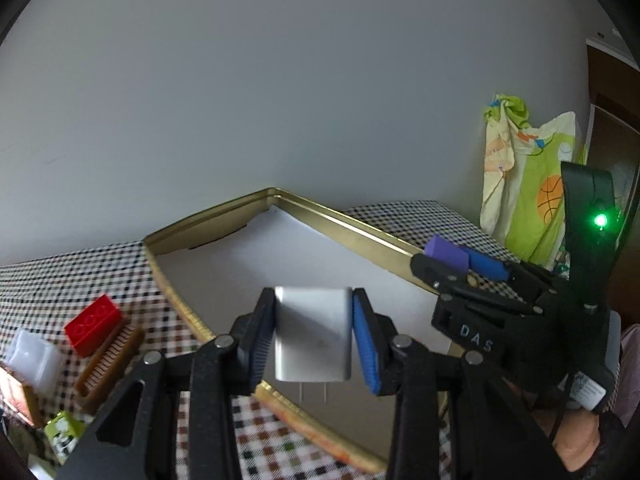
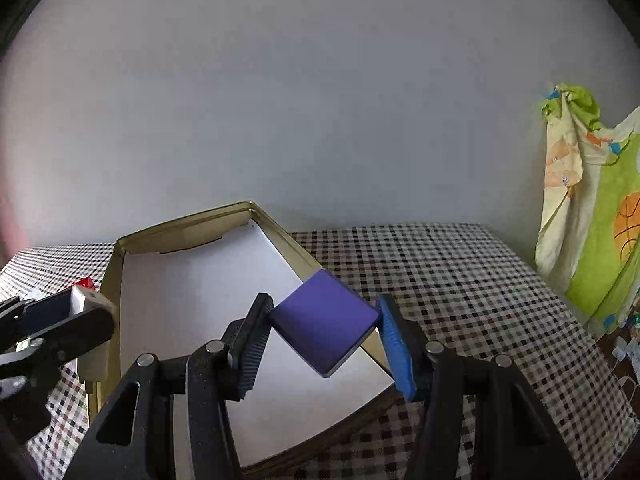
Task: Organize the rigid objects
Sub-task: 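Lower the charger and purple cube into the gold tin, opening both tools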
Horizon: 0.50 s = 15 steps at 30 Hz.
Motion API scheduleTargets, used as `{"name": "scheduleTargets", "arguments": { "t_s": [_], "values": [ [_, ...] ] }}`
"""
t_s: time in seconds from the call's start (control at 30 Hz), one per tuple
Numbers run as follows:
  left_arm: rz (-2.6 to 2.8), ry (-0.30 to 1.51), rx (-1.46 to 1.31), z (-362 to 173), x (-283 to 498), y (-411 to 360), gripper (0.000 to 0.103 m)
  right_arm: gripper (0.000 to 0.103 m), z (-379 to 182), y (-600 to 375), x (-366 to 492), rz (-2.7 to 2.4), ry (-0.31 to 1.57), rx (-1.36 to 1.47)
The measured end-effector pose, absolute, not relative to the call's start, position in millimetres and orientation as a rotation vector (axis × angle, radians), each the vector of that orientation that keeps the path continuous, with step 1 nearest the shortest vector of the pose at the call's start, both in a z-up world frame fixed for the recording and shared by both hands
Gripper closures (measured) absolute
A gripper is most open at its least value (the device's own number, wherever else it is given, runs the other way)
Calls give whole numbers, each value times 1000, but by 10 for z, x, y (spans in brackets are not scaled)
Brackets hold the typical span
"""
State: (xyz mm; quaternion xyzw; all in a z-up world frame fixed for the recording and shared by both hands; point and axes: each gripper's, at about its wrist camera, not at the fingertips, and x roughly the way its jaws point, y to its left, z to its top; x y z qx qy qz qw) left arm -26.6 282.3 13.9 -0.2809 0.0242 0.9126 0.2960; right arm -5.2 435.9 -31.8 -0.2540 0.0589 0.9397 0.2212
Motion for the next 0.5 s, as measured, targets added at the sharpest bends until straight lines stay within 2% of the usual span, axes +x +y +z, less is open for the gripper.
{"name": "scheduleTargets", "arguments": {
  "t_s": [0.4, 0.43, 0.5],
  "values": [
    [2396, 79, -803, -30, -336, 2883, 64, 47, -330, 4366, -92, 2614, 196, -736],
    [2405, 79, -791, -26, -321, 2863, 59, 47, -331, 4368, -88, 2612, 201, -733],
    [2423, 62, -762, 13, -299, 2805, 17, 43, -329, 4371, -85, 2610, 215, -727]
  ]
}}
